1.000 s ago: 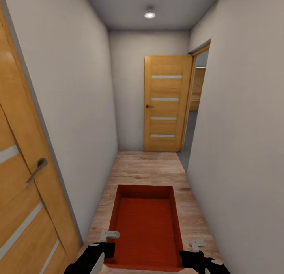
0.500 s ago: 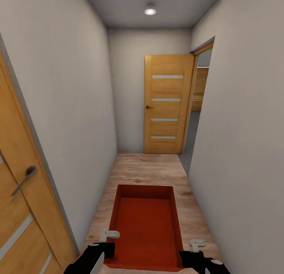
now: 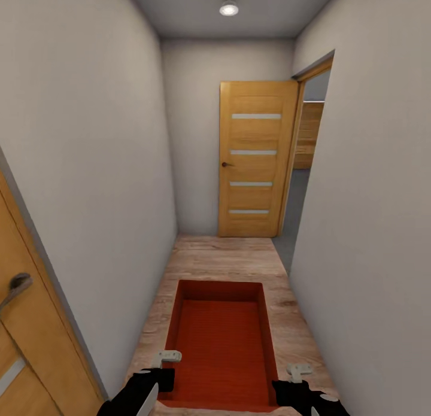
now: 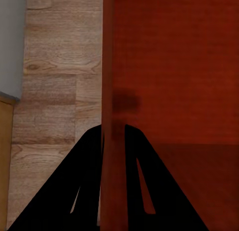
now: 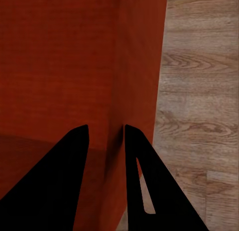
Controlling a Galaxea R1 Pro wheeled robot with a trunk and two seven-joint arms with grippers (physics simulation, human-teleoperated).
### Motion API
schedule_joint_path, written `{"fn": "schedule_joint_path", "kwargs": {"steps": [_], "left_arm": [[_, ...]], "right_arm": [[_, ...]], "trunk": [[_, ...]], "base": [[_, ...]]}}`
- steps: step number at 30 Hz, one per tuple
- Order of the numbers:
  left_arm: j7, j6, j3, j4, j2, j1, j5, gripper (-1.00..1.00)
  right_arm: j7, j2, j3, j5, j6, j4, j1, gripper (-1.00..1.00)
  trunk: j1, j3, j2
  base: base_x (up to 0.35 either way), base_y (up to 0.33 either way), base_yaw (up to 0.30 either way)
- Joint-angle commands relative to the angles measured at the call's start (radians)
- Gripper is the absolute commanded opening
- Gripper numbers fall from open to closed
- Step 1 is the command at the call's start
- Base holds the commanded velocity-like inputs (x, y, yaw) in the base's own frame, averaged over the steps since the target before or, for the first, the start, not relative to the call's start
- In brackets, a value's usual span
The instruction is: Move the two storage containers from the living room to the garage. In the garage, place one container on the floor and stack the other container on top of it (either order is fine).
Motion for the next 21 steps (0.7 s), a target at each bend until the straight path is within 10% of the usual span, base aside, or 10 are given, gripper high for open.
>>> {"fn": "schedule_joint_path", "kwargs": {"steps": [1,21], "left_arm": [[0.035,0.009,0.013,-0.003,-0.005,-0.002,-0.008,-1.0],[0.035,0.009,0.013,-0.003,-0.005,-0.002,-0.008,-1.0]], "right_arm": [[-0.014,0.0,0.012,0.057,0.005,-0.002,0.001,-1.0],[-0.014,0.0,0.012,0.056,0.005,-0.002,0.001,-1.0]], "trunk": [[0.001,-0.002,-0.002],[0.001,-0.002,-0.002]], "base": [[0.323,0.0,0.0],[0.323,0.0,0.0]]}}
